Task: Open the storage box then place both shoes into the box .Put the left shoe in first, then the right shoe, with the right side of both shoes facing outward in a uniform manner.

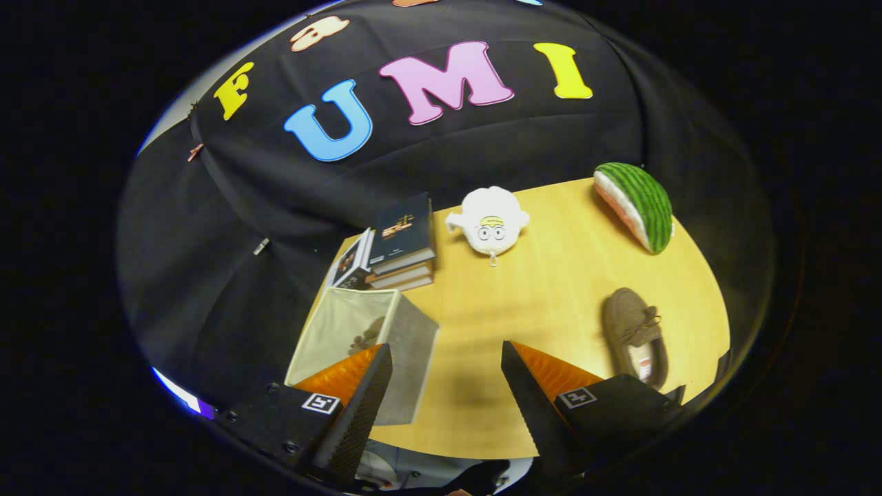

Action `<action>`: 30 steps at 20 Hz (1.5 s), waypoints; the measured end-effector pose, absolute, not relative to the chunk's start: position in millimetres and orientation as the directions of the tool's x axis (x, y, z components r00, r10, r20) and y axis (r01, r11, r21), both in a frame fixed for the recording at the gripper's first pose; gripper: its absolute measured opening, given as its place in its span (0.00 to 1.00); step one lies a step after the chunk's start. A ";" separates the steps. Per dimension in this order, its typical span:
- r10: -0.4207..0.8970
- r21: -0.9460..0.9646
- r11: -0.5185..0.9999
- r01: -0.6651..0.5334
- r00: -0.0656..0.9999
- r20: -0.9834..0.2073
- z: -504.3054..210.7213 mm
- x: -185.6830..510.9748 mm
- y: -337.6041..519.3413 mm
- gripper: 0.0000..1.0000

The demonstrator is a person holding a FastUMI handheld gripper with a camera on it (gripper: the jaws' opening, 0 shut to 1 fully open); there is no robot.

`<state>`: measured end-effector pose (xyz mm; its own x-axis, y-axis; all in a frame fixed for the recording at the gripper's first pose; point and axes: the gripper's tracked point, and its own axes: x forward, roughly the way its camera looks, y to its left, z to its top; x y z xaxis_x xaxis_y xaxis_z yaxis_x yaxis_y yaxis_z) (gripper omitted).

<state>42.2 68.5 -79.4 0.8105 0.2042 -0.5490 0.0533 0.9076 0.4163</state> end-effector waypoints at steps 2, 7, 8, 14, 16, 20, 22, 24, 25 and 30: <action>0.155 0.358 0.931 0.069 0.815 -0.559 -94.4 30.7 29.3 0.98; 0.086 0.247 0.965 0.082 0.795 -0.600 -145.0 -1.0 -54.6 0.98; 0.080 0.229 0.970 0.082 0.781 -0.619 -157.2 -5.4 -68.1 0.99; 0.057 0.187 0.977 0.100 0.727 -0.684 -219.7 -10.5 -130.7 0.98; 0.034 0.131 0.988 0.085 0.704 -0.709 -243.2 -6.1 -151.5 0.99; 0.025 0.076 0.996 0.048 0.659 -0.751 -275.8 7.1 -169.6 0.99; 0.037 0.076 0.997 0.033 0.640 -0.767 -287.8 15.3 -169.0 0.99; 0.027 0.079 0.995 0.055 0.624 -0.781 -297.7 27.0 -171.4 0.99; 0.028 0.091 0.993 0.072 0.614 -0.789 -302.1 30.2 -172.2 0.99; 0.040 0.118 0.988 0.099 0.576 -0.817 -315.8 37.2 -174.6 0.99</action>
